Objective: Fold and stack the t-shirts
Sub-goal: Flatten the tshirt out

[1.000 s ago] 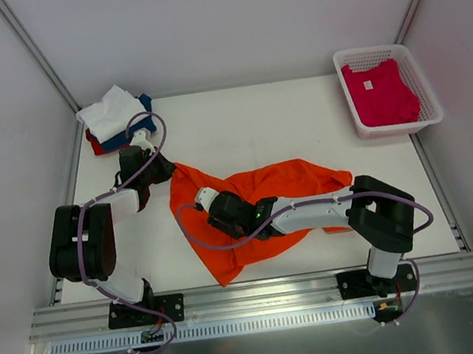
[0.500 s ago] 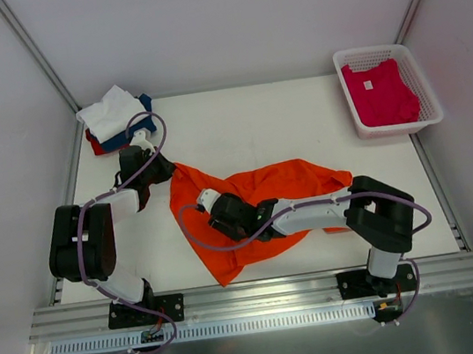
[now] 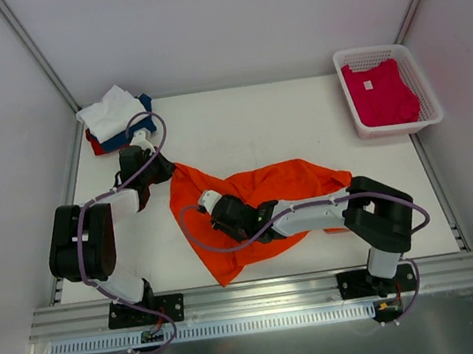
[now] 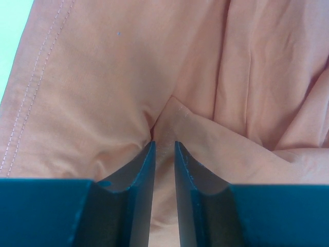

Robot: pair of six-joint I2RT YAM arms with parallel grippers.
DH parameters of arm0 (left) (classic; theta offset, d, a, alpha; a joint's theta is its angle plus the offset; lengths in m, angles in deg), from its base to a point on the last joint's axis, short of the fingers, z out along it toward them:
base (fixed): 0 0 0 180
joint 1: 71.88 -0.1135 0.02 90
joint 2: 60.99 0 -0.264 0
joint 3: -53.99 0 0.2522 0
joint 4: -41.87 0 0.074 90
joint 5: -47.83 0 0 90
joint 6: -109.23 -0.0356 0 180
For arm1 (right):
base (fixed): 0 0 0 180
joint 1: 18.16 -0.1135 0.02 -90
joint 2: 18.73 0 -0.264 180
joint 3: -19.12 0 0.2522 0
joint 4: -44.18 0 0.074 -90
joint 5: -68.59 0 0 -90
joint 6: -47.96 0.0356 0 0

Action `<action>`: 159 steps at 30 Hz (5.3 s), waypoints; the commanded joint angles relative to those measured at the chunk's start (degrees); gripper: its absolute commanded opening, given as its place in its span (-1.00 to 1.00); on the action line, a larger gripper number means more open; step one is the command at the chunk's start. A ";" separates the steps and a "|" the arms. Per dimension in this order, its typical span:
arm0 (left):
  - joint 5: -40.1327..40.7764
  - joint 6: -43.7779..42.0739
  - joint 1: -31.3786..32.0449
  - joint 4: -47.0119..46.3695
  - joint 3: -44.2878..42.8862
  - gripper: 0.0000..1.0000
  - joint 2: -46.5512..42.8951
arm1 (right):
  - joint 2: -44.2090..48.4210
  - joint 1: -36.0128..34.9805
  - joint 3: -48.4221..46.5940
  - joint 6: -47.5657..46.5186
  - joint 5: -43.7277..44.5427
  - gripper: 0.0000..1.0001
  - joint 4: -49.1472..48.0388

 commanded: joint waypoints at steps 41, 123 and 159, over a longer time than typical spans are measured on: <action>-1.90 0.29 -0.77 -1.19 -1.92 -1.00 0.15 | 15.93 2.17 -3.57 -3.71 12.22 -0.99 9.05; 20.59 3.72 -1.21 19.99 -20.11 -0.29 6.56 | -37.42 51.83 -65.01 -5.65 14.33 -0.99 16.25; 11.89 8.73 10.47 22.80 -10.45 0.16 -2.67 | -19.33 49.29 -58.88 0.24 14.96 0.39 30.85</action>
